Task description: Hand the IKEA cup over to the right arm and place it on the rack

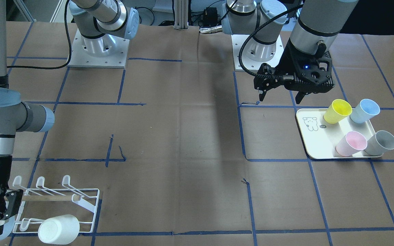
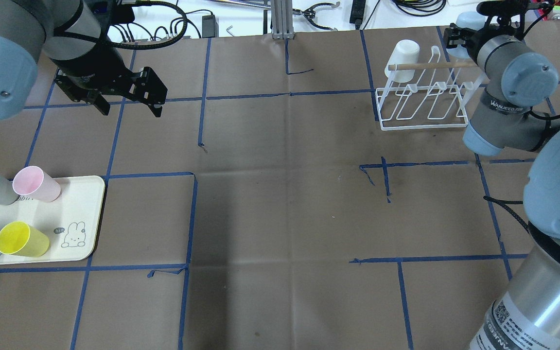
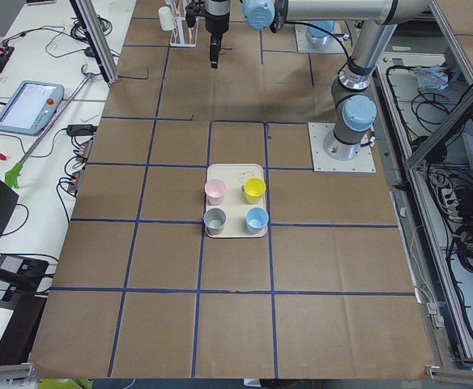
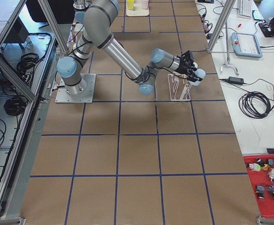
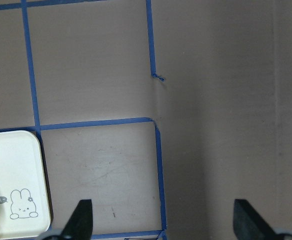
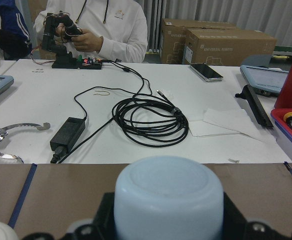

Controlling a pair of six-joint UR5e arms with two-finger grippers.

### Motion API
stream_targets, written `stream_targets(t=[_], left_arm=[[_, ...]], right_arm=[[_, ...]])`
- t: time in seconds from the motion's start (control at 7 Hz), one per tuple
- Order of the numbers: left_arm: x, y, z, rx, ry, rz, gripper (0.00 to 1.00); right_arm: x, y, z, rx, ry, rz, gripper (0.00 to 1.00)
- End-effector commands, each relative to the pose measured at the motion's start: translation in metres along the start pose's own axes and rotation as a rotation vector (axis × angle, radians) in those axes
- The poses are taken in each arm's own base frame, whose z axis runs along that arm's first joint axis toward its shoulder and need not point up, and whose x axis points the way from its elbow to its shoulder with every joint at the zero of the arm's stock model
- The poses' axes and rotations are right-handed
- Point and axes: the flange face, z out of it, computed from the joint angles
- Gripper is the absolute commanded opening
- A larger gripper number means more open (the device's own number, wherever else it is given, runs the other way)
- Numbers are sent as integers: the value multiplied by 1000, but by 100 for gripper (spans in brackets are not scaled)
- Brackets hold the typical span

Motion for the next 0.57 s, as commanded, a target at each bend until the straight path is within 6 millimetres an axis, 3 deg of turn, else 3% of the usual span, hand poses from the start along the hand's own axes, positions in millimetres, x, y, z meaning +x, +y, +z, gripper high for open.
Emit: stream_targets(t=[0.0,0.29,0.43], left_arm=[[-1,2,2,-8,-5,-4,99],[-1,3,5,-16,-4,-7,99],[-4,3,5,-16,-6,-22,99]], right_arm=[[0,1,0,-7,-2,3,100],[0,-4,-2,0,0,1,100],[0,-20,-10,30,-3,7,100]])
